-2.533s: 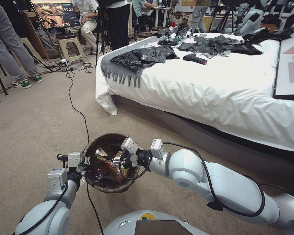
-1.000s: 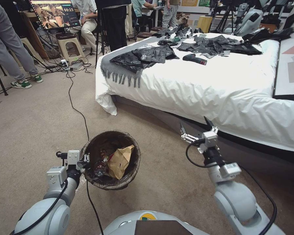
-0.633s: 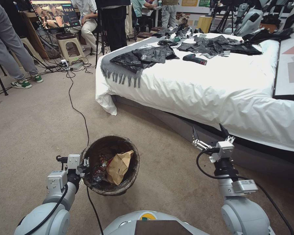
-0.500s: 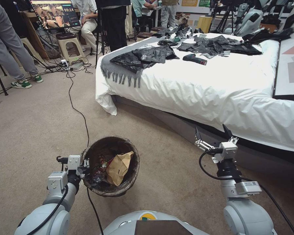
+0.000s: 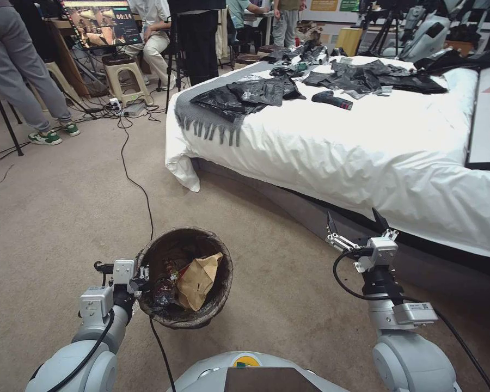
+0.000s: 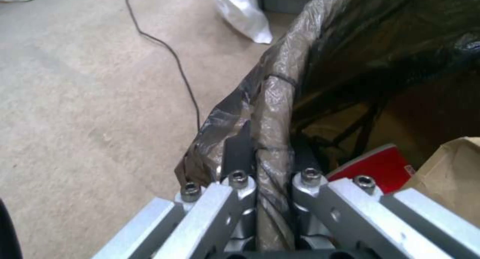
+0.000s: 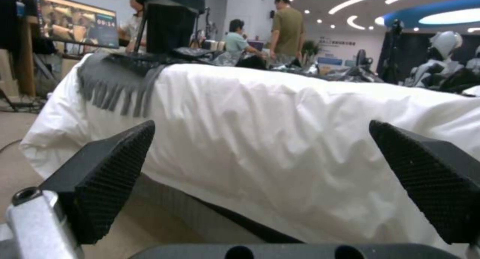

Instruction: Pick up the trash bin, then pick up the garbage from the floor and place it into the trash bin.

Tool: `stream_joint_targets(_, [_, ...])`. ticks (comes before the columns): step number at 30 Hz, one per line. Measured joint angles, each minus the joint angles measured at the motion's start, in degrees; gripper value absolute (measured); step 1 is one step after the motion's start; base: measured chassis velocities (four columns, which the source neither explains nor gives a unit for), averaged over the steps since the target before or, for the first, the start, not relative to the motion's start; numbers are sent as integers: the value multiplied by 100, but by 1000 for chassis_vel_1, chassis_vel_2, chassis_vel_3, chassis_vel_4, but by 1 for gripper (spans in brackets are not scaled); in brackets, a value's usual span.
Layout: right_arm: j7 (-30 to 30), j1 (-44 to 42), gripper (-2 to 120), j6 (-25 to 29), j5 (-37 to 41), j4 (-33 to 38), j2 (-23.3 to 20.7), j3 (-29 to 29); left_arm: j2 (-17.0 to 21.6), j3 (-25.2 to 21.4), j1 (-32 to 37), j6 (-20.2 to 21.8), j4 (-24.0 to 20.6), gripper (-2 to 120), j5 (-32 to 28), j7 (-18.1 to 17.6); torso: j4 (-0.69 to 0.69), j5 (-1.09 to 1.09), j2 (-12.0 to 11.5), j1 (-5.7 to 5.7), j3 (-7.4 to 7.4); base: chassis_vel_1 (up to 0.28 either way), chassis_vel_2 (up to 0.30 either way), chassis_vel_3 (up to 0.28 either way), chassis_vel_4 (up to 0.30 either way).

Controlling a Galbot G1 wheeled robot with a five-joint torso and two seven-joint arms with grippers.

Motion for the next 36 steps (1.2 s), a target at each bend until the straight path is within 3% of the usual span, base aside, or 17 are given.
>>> stream_joint_targets(36, [26,112,100,-96,-50,-116,-26,-187,-59,-50,18,8,0,2,-88,-9,0,0,0,0,0,41,45,45,44])
